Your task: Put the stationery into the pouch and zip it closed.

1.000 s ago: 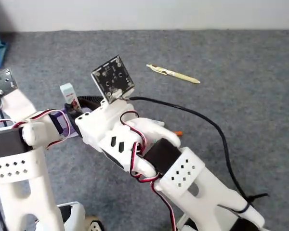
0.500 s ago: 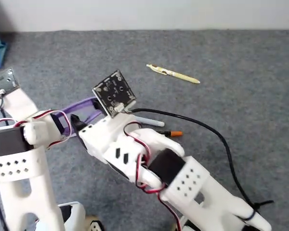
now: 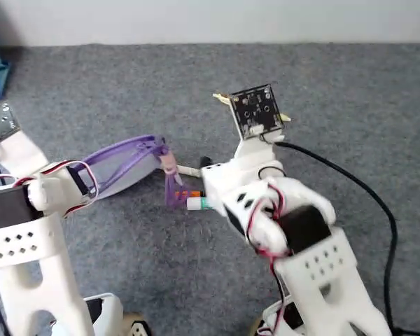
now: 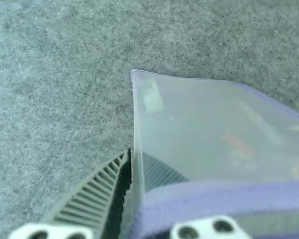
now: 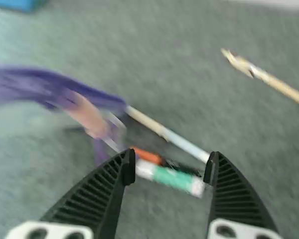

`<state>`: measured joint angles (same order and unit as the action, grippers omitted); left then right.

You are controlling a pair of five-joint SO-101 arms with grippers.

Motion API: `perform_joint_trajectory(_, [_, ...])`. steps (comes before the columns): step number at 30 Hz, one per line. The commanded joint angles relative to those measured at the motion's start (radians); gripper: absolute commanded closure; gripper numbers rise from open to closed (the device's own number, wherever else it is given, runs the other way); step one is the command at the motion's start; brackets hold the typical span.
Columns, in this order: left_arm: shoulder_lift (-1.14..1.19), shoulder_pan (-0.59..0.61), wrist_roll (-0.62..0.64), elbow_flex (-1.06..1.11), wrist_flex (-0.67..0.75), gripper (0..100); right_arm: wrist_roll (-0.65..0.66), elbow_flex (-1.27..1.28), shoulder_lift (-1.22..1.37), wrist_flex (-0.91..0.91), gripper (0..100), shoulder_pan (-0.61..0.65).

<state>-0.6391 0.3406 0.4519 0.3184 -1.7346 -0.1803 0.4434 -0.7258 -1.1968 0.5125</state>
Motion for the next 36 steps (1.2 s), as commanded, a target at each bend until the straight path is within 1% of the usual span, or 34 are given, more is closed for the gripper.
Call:
perform_joint_trajectory(1, [0.014,0.086,0.003,-0.024,-0.017,99,0.066,-0.012,0.128,-0.050,76.2,-0.061])
perform_joint_trajectory(5, [0.014,0.109,-0.017,-0.022,-0.018,99,0.130,-0.078,0.343,-0.047,76.2,-0.093])
perform_joint_trajectory(12, [0.014,0.107,-0.029,-0.022,-0.018,99,0.304,-0.420,0.765,-0.056,76.0,-0.090])
perform_joint_trajectory(16, [0.014,0.107,-0.031,-0.021,-0.018,99,0.373,-0.649,0.990,-0.058,75.9,-0.062])
perform_joint_trajectory(20, [0.014,0.107,-0.031,-0.021,-0.018,99,0.423,-0.819,1.168,-0.058,75.9,-0.015])
perform_joint_trajectory(24, [0.014,0.107,-0.031,-0.021,-0.018,99,0.450,-0.934,1.297,-0.058,75.9,0.038])
perform_joint_trajectory(29, [0.014,0.107,-0.031,-0.021,-0.018,99,0.448,-1.026,1.431,-0.051,75.9,0.077])
perform_joint_trajectory(36, [0.014,0.107,-0.031,-0.021,-0.018,99,0.445,-1.183,1.632,-0.058,76.1,0.059])
